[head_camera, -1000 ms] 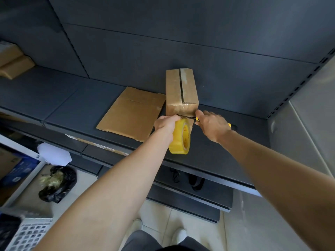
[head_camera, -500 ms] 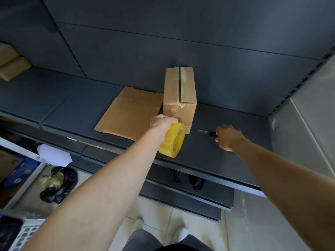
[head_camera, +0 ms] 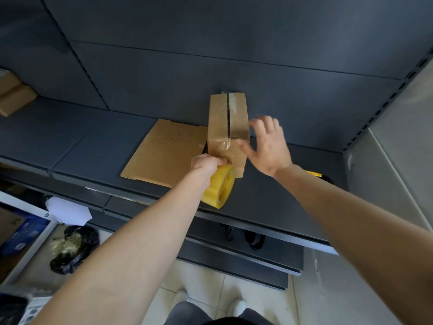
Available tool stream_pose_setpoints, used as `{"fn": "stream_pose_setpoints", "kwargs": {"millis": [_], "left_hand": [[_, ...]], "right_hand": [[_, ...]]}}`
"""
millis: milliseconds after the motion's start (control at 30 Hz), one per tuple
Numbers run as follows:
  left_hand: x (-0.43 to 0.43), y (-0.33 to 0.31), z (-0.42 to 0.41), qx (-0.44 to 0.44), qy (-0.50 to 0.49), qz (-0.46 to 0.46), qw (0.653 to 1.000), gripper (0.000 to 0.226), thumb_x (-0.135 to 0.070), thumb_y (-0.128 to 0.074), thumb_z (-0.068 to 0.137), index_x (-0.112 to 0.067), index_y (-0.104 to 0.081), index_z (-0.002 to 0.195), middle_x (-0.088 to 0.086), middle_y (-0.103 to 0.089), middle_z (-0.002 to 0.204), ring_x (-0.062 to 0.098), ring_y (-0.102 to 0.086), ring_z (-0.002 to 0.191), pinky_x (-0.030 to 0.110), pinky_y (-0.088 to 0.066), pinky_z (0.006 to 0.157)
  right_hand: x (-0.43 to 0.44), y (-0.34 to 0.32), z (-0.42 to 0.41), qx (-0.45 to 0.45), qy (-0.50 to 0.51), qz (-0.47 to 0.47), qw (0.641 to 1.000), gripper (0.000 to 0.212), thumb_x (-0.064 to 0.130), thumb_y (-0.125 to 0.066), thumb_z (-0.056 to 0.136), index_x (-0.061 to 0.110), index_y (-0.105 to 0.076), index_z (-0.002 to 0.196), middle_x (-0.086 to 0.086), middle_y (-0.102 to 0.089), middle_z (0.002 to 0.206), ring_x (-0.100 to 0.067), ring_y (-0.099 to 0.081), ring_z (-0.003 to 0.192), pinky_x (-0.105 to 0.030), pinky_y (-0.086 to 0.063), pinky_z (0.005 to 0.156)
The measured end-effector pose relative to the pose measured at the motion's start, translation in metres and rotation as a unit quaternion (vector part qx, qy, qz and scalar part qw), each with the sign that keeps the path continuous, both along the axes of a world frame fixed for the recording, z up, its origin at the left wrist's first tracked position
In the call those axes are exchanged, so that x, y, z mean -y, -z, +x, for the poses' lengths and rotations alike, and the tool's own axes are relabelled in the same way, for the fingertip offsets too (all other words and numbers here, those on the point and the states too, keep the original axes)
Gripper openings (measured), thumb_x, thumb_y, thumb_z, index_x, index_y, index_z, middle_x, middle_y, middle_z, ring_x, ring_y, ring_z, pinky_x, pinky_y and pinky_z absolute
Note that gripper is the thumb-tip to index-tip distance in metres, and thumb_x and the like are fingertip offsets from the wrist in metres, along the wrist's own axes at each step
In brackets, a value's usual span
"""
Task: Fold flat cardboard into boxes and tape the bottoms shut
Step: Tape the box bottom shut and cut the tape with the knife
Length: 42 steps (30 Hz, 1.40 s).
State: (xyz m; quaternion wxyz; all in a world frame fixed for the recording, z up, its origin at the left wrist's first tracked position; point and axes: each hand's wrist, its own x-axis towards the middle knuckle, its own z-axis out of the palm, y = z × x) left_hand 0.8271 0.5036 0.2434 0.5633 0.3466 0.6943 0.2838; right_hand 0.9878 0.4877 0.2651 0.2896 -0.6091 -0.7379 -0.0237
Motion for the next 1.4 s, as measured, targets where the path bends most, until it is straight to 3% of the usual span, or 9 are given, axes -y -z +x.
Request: {"fn": "stream_pose_setpoints", "kwargs": {"millis": [167, 533, 667, 733, 867, 1000, 1133, 1300, 1400], "left_hand": [[-0.001, -0.003, -0.004, -0.005, 0.017, -0.010, 1.000, 0.042, -0.018, -0.081, 0.073, -0.007, -0.066, 0.111, 0.010, -0.069, 0.107, 0.026, -0.064, 0.098, 0.034, -0.049, 0.081], [0.001, -0.007, -0.025, 0.008, 0.104, 0.021, 0.994, 0.007, -0.011, -0.073, 0.082, -0.017, -0.071, 0.083, 0.007, -0.071, 0.093, 0.024, -0.067, 0.087, 0.032, -0.054, 0.076], [0.007, -0.010, -0.021, 0.037, 0.151, 0.017, 0.988, 0.008, -0.011, -0.074, 0.082, -0.012, -0.070, 0.088, 0.011, -0.070, 0.099, 0.027, -0.068, 0.089, 0.038, -0.056, 0.078], [0.010, -0.011, -0.015, 0.045, 0.161, 0.016, 0.986, 0.009, -0.011, -0.075, 0.081, -0.010, -0.069, 0.087, 0.013, -0.070, 0.103, 0.029, -0.067, 0.095, 0.043, -0.054, 0.087], [0.014, -0.015, 0.004, 0.064, 0.188, 0.018, 0.980, 0.012, -0.011, -0.075, 0.081, -0.011, -0.064, 0.076, 0.013, -0.068, 0.099, 0.028, -0.064, 0.092, 0.043, -0.054, 0.089], [0.020, -0.019, 0.027, 0.077, 0.228, 0.028, 0.970, 0.014, -0.014, -0.072, 0.084, -0.012, -0.061, 0.075, 0.013, -0.064, 0.097, 0.029, -0.060, 0.095, 0.044, -0.050, 0.094], [0.030, -0.021, 0.048, 0.077, 0.255, 0.038, 0.963, 0.014, -0.015, -0.072, 0.084, -0.012, -0.061, 0.075, 0.017, -0.065, 0.105, 0.036, -0.060, 0.110, 0.050, -0.047, 0.099], [0.042, -0.021, 0.067, 0.081, 0.292, 0.060, 0.951, 0.016, -0.014, -0.073, 0.083, -0.013, -0.063, 0.071, 0.013, -0.065, 0.095, 0.031, -0.060, 0.095, 0.046, -0.050, 0.095], [0.045, -0.024, 0.070, 0.103, 0.311, 0.073, 0.942, 0.001, -0.013, -0.070, 0.086, -0.013, -0.068, 0.086, 0.011, -0.066, 0.098, 0.027, -0.060, 0.091, 0.042, -0.050, 0.087]], "right_hand": [[-0.015, -0.004, -0.026, 0.146, -0.052, -0.094, 0.983, 0.048, 0.044, -0.048, 0.095, 0.029, -0.041, 0.141, -0.004, -0.039, 0.138, -0.030, -0.031, 0.123, -0.041, -0.033, 0.095], [-0.011, 0.001, -0.027, 0.088, -0.033, -0.101, 0.990, 0.044, 0.033, -0.053, 0.096, 0.024, -0.046, 0.138, -0.005, -0.043, 0.136, -0.029, -0.034, 0.125, -0.042, -0.037, 0.096], [0.011, 0.001, -0.019, -0.029, 0.034, 0.002, 0.999, 0.020, 0.021, -0.048, 0.098, 0.004, -0.058, 0.101, -0.013, -0.057, 0.099, -0.033, -0.052, 0.090, -0.039, -0.041, 0.075], [0.022, 0.003, -0.011, -0.054, 0.098, -0.077, 0.991, 0.028, 0.027, -0.041, 0.100, 0.009, -0.049, 0.080, -0.007, -0.055, 0.078, -0.032, -0.052, 0.073, -0.034, -0.037, 0.063], [0.037, 0.000, 0.008, -0.199, 0.197, -0.330, 0.902, 0.042, 0.034, -0.039, 0.099, 0.004, -0.058, 0.077, -0.010, -0.062, 0.071, -0.026, -0.058, 0.060, -0.033, -0.050, 0.059], [0.061, -0.003, 0.025, -0.327, 0.176, -0.489, 0.789, 0.055, 0.053, -0.043, 0.096, 0.003, -0.067, 0.090, -0.009, -0.071, 0.077, -0.017, -0.063, 0.059, -0.022, -0.048, 0.053], [0.076, -0.005, 0.036, -0.447, 0.183, -0.522, 0.702, 0.077, 0.068, -0.031, 0.091, 0.000, -0.067, 0.099, -0.013, -0.073, 0.092, -0.021, -0.068, 0.075, -0.027, -0.053, 0.062], [0.083, -0.005, 0.033, -0.594, 0.273, -0.477, 0.587, 0.041, 0.045, -0.051, 0.095, 0.007, -0.060, 0.084, -0.006, -0.065, 0.064, -0.018, -0.061, 0.060, -0.023, -0.049, 0.053], [0.086, -0.006, 0.036, -0.652, 0.298, -0.421, 0.555, 0.028, 0.035, -0.056, 0.093, 0.008, -0.060, 0.085, -0.005, -0.062, 0.067, -0.017, -0.057, 0.059, -0.023, -0.048, 0.054]]}}
